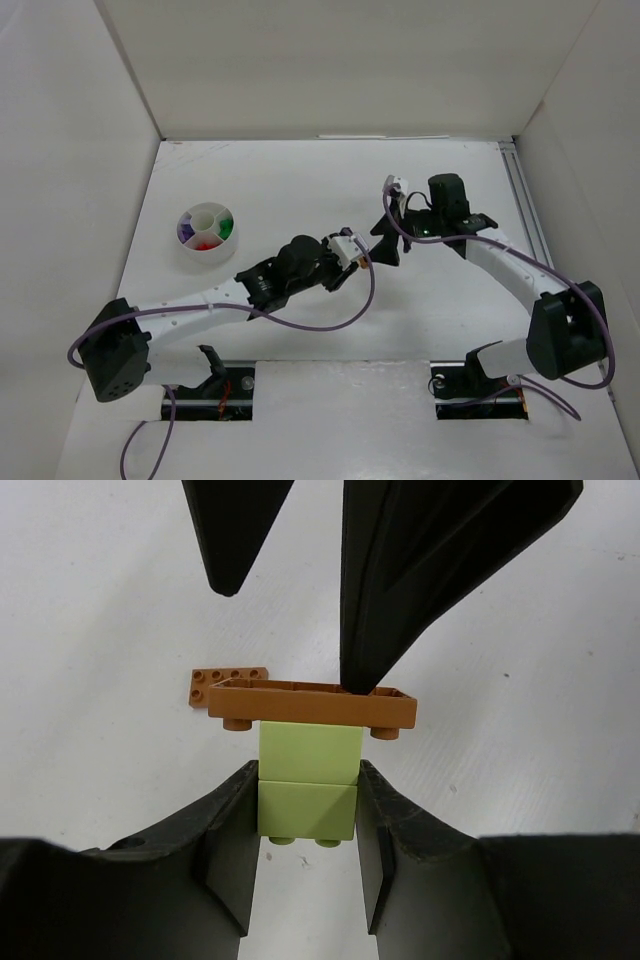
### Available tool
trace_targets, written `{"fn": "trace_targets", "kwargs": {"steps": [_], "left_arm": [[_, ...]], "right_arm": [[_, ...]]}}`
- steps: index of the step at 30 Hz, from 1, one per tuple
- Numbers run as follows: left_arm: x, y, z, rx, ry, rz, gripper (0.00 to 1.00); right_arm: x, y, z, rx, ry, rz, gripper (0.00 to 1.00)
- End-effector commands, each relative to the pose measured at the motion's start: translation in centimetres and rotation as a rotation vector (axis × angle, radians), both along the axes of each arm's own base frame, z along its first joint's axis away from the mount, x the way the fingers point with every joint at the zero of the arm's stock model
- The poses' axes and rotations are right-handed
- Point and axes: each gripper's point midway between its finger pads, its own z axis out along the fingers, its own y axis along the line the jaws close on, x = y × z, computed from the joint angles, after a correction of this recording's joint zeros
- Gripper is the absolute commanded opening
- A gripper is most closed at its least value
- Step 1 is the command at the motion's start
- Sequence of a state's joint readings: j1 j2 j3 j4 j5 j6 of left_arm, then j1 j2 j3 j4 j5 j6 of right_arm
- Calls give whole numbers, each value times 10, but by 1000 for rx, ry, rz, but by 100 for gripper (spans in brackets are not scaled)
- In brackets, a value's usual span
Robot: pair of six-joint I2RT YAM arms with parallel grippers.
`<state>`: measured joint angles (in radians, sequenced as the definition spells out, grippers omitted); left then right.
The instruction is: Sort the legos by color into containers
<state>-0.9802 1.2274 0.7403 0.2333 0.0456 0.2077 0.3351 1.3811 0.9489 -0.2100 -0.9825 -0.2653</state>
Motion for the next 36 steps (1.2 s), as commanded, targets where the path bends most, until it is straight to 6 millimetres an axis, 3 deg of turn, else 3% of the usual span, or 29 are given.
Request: {"fn": "trace_targets", "kwargs": {"steps": [1,10,14,17,22,31,36], "left_arm": [[-1,-2,19,-37,-71,-16,0],[9,-1,22,-22,-101,36,0],[11,-1,25,-27,-116,56,0],[13,-3,34,-47,-138,73,0],[15,-2,31,-25,-153,99,0],[15,-3,34,-33,-163,110,0],[17,0,41,-56,-182,130,0]], "right_arm": [[-12,8,23,31,26,59,100],[-11,11,29,22,125,5,100],[-5,17,17,13,203,-27,100],[-8,26,19,34,230,-12,99],[-10,37,21,31,259,-10,94],[4,38,27,32,253,-69,76],[5,40,33,46,249,-62,55]]}}
